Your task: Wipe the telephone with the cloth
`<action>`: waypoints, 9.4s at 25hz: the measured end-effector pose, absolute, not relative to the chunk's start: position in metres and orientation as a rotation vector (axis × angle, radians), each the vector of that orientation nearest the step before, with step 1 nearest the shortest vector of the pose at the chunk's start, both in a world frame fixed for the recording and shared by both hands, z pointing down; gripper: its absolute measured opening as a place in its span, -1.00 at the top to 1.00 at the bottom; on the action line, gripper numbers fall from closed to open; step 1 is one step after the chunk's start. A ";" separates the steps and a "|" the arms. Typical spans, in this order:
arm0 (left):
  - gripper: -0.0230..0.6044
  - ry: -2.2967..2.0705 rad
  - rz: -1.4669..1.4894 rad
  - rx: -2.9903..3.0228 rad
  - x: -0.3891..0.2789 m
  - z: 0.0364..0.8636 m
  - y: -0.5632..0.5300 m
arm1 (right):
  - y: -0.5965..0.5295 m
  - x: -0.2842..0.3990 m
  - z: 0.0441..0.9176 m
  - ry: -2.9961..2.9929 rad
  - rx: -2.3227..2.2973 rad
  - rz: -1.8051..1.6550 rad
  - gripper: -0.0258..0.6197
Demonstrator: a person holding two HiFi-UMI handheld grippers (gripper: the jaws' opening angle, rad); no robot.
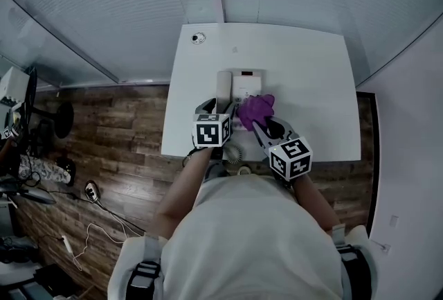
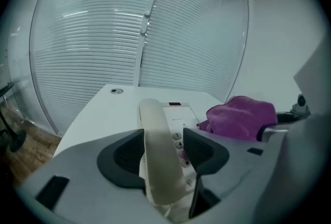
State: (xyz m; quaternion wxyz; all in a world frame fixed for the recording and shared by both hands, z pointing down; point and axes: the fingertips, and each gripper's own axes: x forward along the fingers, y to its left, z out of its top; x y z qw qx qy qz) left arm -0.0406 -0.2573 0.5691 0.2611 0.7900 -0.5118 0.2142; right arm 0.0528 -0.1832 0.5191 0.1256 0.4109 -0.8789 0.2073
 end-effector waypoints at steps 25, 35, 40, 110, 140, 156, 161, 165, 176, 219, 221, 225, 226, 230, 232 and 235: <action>0.22 -1.578 0.658 1.935 -0.044 0.596 -0.294 | -0.185 0.067 0.524 -2.542 1.240 0.628 0.62; 0.22 -1.426 0.430 1.920 -0.043 0.586 -0.282 | -0.185 0.065 0.523 -2.548 1.236 0.637 0.62; 0.23 -1.367 0.323 1.933 -0.044 0.579 -0.274 | -0.186 0.068 0.522 -2.544 1.251 0.637 0.62; 0.22 -0.461 -0.679 1.908 -0.031 0.456 -0.191 | -0.204 0.001 0.430 -2.877 1.095 0.461 0.62; 0.22 -0.467 -0.714 1.915 -0.040 0.450 -0.189 | -0.162 -0.027 0.444 -2.895 0.821 0.545 0.62; 0.22 -0.574 -0.762 1.911 -0.069 0.447 -0.205 | -0.153 -0.038 0.449 -2.889 0.751 0.541 0.62; 0.22 -0.593 -0.769 1.918 -0.074 0.445 -0.210 | -0.155 -0.040 0.448 -2.889 0.739 0.539 0.62; 0.22 -0.595 -0.774 1.922 -0.075 0.442 -0.213 | -0.155 -0.038 0.452 -2.882 0.745 0.567 0.62; 0.22 -0.616 -0.782 1.935 -0.077 0.436 -0.231 | -0.156 -0.033 0.457 -2.875 0.729 0.581 0.62; 0.23 -1.165 -0.185 1.973 -0.072 0.542 -0.277 | -0.181 0.028 0.489 -2.707 0.976 0.612 0.62; 0.23 -1.205 -0.128 1.970 -0.071 0.550 -0.279 | -0.181 0.029 0.489 -2.706 0.975 0.610 0.62; 0.22 -1.268 -0.031 1.944 -0.066 0.568 -0.283 | -0.181 0.037 0.490 -2.714 0.974 0.611 0.62; 0.23 -1.278 -0.012 1.943 -0.065 0.571 -0.284 | -0.181 0.039 0.490 -2.715 0.973 0.612 0.62; 0.23 -1.306 0.054 1.961 -0.056 0.578 -0.288 | -0.182 0.047 0.492 -2.714 0.969 0.625 0.62; 0.23 -1.329 0.083 1.970 -0.054 0.579 -0.290 | -0.183 0.049 0.493 -2.714 0.968 0.631 0.62; 0.22 -1.362 0.126 1.968 -0.053 0.583 -0.294 | -0.184 0.051 0.494 -2.714 0.979 0.638 0.62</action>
